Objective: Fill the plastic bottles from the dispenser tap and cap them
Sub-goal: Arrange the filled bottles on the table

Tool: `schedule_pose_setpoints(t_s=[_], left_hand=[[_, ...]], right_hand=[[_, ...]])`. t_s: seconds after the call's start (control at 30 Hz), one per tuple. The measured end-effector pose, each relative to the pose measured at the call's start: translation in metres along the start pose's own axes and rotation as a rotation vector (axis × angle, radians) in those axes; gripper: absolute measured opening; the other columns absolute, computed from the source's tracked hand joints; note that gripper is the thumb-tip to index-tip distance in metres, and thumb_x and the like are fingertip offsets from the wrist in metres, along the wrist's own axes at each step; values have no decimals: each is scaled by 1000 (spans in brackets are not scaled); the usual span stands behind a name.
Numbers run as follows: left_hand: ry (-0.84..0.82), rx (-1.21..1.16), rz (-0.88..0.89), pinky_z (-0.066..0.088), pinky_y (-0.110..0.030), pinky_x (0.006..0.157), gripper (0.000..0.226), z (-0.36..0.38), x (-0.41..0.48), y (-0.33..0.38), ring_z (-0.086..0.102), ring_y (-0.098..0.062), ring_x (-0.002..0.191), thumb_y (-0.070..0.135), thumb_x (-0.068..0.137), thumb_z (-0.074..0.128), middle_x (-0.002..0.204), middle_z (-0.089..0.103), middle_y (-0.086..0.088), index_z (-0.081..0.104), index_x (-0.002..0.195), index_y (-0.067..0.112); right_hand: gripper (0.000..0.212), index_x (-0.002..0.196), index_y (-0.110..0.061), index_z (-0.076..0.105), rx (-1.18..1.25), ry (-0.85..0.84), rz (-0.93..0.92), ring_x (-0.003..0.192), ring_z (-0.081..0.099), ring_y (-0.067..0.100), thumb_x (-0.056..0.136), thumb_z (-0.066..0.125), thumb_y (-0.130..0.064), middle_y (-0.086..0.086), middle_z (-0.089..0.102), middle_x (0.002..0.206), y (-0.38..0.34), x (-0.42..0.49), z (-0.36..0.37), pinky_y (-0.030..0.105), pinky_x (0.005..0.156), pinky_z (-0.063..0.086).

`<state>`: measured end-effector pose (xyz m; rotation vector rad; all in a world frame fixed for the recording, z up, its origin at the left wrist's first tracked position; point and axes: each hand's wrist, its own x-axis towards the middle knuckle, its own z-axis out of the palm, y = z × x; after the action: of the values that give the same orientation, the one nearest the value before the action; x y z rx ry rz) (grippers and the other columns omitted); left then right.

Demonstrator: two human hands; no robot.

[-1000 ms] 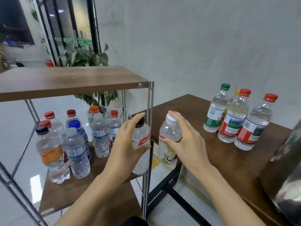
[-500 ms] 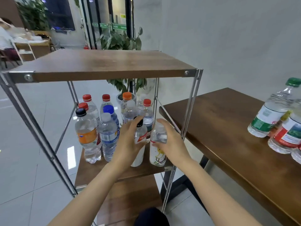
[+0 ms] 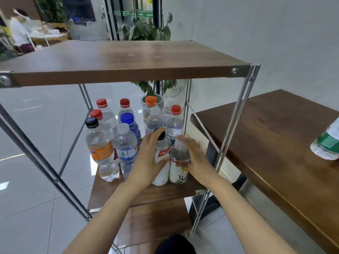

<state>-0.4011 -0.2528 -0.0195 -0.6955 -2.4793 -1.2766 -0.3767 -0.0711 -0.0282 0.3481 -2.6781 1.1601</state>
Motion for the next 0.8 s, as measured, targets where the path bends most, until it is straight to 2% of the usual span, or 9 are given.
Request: schedule_pose_setpoints(t_s=[0.07,0.13,0.23,0.3,0.47,0.57,0.67,0.73,0.8], left_hand=[[25,173,-44,40,-44,111,93,5,1,6,26,-24,144,26,78,83,158,23,-2,25,149,38],[47,349,-67,45,-44,103,101,11,0,13,27,-32,142,30,74,86,159,20,-7,22,152,33],[66,496,-48,53,-45,86,113,20,-3,12,45,-39,123,14,66,91,148,36,-16,19,152,29],[62,481,-31,54,-43,83,114,18,-3,8,43,-37,125,5,69,86,147,35,-15,13,152,33],[40,321,-20,39,-25,89,111,7,6,-4,38,-27,134,-6,73,79,148,26,-8,14,153,34],[21,272,-23,34,-24,97,113,5,12,-10,36,-23,135,-7,71,81,146,28,-1,15,151,38],[12,241,-20,33,-26,104,112,4,15,-15,32,-21,138,-4,71,82,149,29,-1,17,152,38],[5,234,-21,30,-23,103,110,4,17,-15,30,-20,140,-4,72,82,152,28,-2,18,153,36],[6,233,-15,29,-22,103,109,5,20,-17,31,-21,140,-4,72,82,153,29,-3,19,153,33]], right_hand=[[88,141,-45,22,-332,43,12,135,27,21,82,76,-8,-8,16,151,-6,-3,0,29,88,52],[94,144,-43,13,-513,122,43,134,27,22,82,78,-16,-6,6,153,-18,-8,3,24,78,48],[97,150,-39,8,-458,131,84,131,35,22,85,75,-17,-1,7,156,-19,-12,17,18,71,43],[95,152,-38,7,-402,149,62,133,33,20,87,73,-14,1,10,158,-15,-11,21,18,75,43],[93,153,-38,10,-285,138,60,133,32,20,87,70,-11,2,14,157,-9,-4,18,23,88,41],[91,154,-37,13,-267,124,78,135,31,25,87,69,-10,4,16,156,-8,4,17,34,96,46],[88,154,-35,14,-280,117,86,137,32,26,89,68,-12,5,18,157,-6,9,18,39,102,42],[87,154,-36,14,-261,114,74,138,32,26,89,67,-13,5,18,158,-3,12,19,41,105,41],[87,153,-38,13,-238,111,62,139,32,27,89,67,-13,6,17,158,1,15,21,43,103,47]])
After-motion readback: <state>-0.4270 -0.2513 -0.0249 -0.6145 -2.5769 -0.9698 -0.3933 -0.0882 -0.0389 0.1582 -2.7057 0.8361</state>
